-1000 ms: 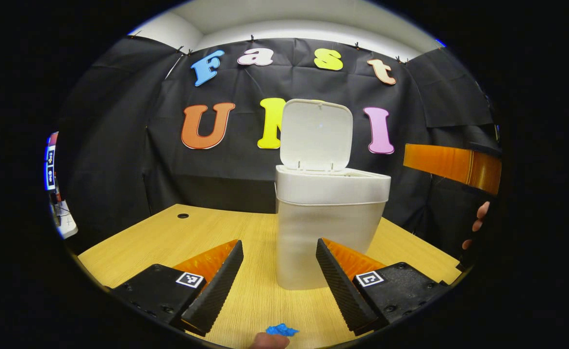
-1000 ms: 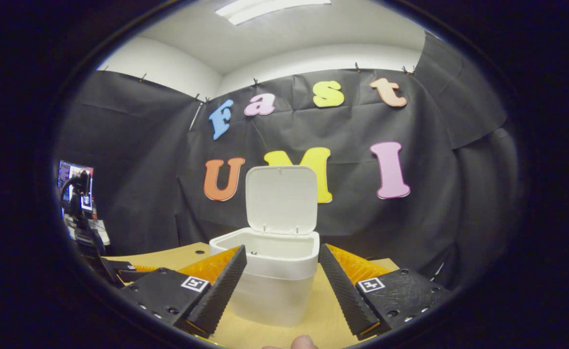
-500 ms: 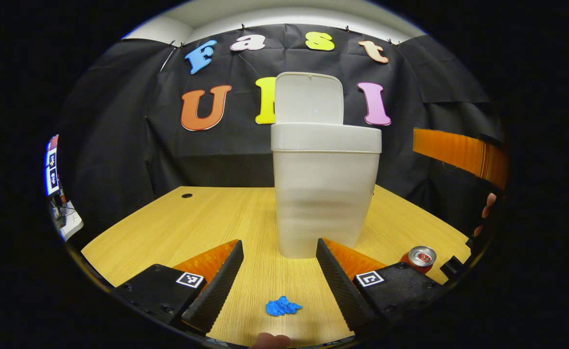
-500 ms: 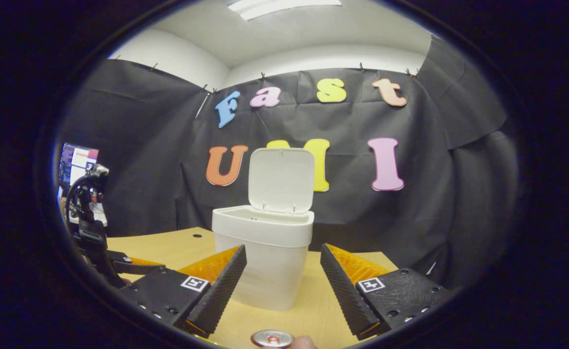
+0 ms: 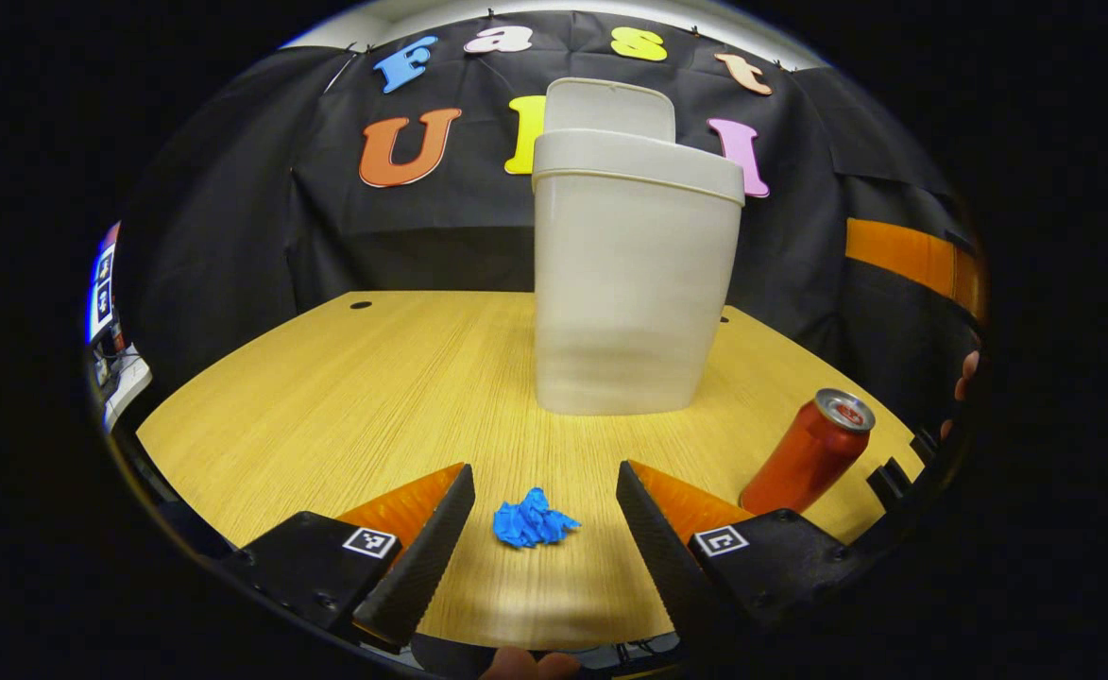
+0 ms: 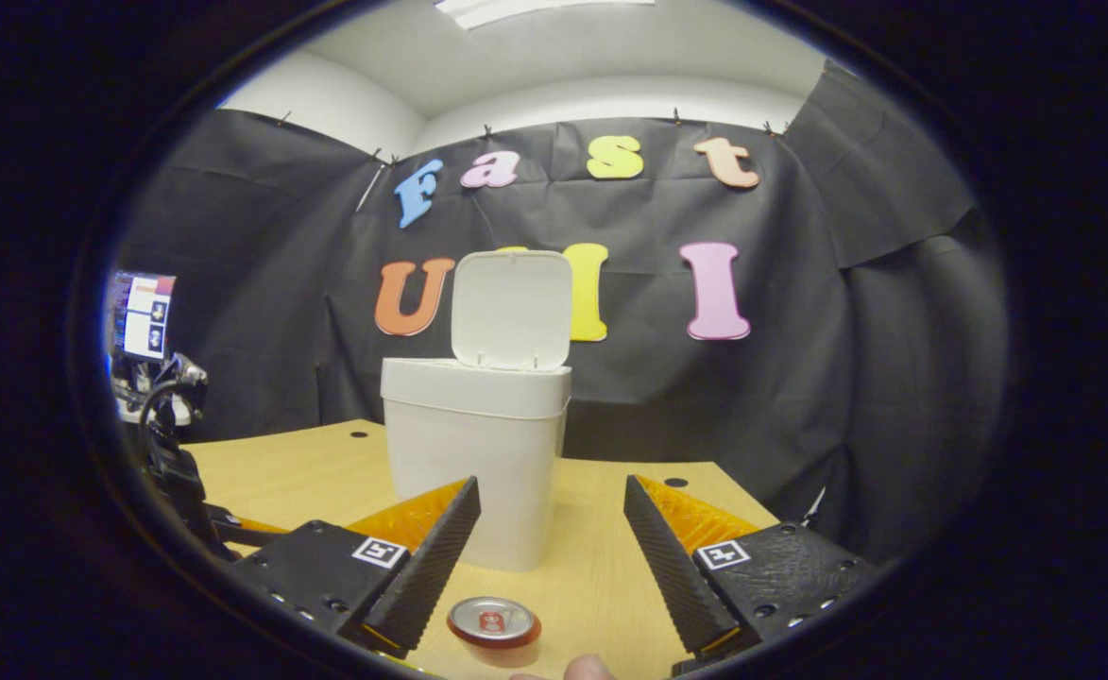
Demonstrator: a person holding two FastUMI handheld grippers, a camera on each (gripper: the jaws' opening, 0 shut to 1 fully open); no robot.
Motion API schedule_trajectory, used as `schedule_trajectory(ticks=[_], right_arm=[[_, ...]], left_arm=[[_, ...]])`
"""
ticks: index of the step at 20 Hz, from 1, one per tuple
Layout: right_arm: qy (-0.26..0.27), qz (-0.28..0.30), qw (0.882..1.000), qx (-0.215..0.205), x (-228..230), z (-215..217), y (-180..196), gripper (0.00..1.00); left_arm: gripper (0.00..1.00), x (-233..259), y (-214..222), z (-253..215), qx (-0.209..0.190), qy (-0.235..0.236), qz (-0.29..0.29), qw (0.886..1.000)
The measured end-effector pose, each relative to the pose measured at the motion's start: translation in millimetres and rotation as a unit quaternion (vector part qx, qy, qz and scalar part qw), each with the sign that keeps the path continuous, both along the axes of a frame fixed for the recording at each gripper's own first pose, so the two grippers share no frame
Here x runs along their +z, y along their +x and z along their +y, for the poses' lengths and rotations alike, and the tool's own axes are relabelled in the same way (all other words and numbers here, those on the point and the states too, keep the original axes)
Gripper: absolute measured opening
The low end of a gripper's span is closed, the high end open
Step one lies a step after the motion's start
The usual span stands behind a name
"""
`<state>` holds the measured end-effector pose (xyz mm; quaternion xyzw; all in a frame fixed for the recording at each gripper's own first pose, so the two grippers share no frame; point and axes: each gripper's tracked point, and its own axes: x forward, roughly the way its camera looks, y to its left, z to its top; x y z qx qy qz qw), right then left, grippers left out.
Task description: Press the lid of the desktop garbage bin to open it, pick up the crumpled paper on the desktop and throw it into the bin, then pick up the pop can on the desktop and drop it into the bin, and finally close the garbage bin lid.
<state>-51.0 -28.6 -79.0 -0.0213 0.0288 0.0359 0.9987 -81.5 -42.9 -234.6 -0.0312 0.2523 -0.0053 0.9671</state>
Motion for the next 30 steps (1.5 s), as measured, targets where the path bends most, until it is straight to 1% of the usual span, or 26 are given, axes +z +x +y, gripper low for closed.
schedule_trajectory(ticks=[2, 3, 4, 6, 9, 12, 13, 14, 15, 16, 17, 18, 19, 20, 21, 23, 24, 30], right_arm=[[0.005, 0.014, 1.000, 0.009, -14.7, 4.7, -5.0, 0.96], [0.005, 0.017, 1.000, 0.013, -18.6, 5.6, -7.4, 0.97], [0.006, 0.019, 1.000, 0.020, -20.7, 7.9, -10.0, 0.96], [0.005, 0.019, 1.000, 0.017, -24.4, 4.1, -15.0, 0.96], [0.019, 0.025, 0.999, 0.016, -31.6, 3.6, -19.4, 0.95], [0.025, 0.033, 0.999, 0.017, -40.6, 4.2, -23.9, 0.95], [0.030, 0.037, 0.999, 0.016, -45.5, 5.3, -25.9, 0.94], [0.037, 0.043, 0.998, 0.015, -49.6, 5.9, -27.5, 0.96], [0.043, 0.050, 0.998, 0.015, -55.9, 7.6, -29.8, 0.96], [0.047, 0.056, 0.997, 0.015, -60.6, 10.1, -31.7, 0.96], [0.048, 0.063, 0.997, 0.015, -65.6, 12.2, -33.8, 0.95], [0.044, 0.068, 0.997, 0.011, -71.3, 12.8, -34.5, 0.95], [0.038, 0.070, 0.997, 0.005, -74.9, 10.4, -34.9, 0.95], [0.036, 0.074, 0.997, 0.005, -77.5, 11.3, -35.6, 0.96], [0.038, 0.078, 0.996, 0.007, -81.0, 13.9, -36.4, 0.95], [0.036, 0.083, 0.996, 0.005, -85.3, 14.3, -35.9, 0.95], [0.032, 0.085, 0.996, 0.000, -88.7, 11.8, -34.2, 0.94], [0.024, 0.118, 0.993, -0.001, -113.5, 16.1, -33.9, 0.95]], left_arm=[[0.98, -12.3, -2.1, -0.8, -0.003, 0.002, 0.014, 1.000], [1.00, -17.6, -2.1, 0.1, -0.002, 0.006, 0.021, 1.000], [0.98, -22.7, -2.7, 1.2, -0.001, 0.010, 0.027, 1.000], [0.98, -29.8, -5.0, 3.3, 0.000, 0.013, 0.039, 0.999], [0.89, -40.7, -8.8, 7.1, -0.003, 0.018, 0.058, 0.998], [0.83, -41.3, -9.5, 6.7, -0.007, 0.039, 0.053, 0.998], [0.74, -41.4, -8.4, 3.7, -0.008, 0.037, 0.053, 0.998], [0.71, -41.7, -9.0, 3.2, -0.007, 0.037, 0.052, 0.998], [0.68, -41.4, -7.8, 2.1, -0.010, 0.039, 0.051, 0.998], [0.63, -41.3, -8.3, 2.2, -0.012, 0.040, 0.049, 0.998], [0.51, -41.5, -7.8, 1.7, -0.012, 0.042, 0.048, 0.998], [0.47, -41.3, -6.9, 1.6, -0.015, 0.044, 0.047, 0.998], [0.39, -41.4, -5.8, 1.1, -0.017, 0.046, 0.046, 0.998], [0.34, -41.0, -6.4, 1.1, -0.018, 0.046, 0.045, 0.998], [0.26, -39.6, -6.6, 0.5, -0.021, 0.046, 0.043, 0.998], [0.21, -36.0, -6.5, -5.0, -0.029, 0.036, 0.039, 0.998], [0.20, -32.7, -5.5, -6.9, -0.030, 0.031, 0.034, 0.998], [0.20, -1.7, 6.0, -5.6, -0.026, 0.022, -0.006, 0.999]])
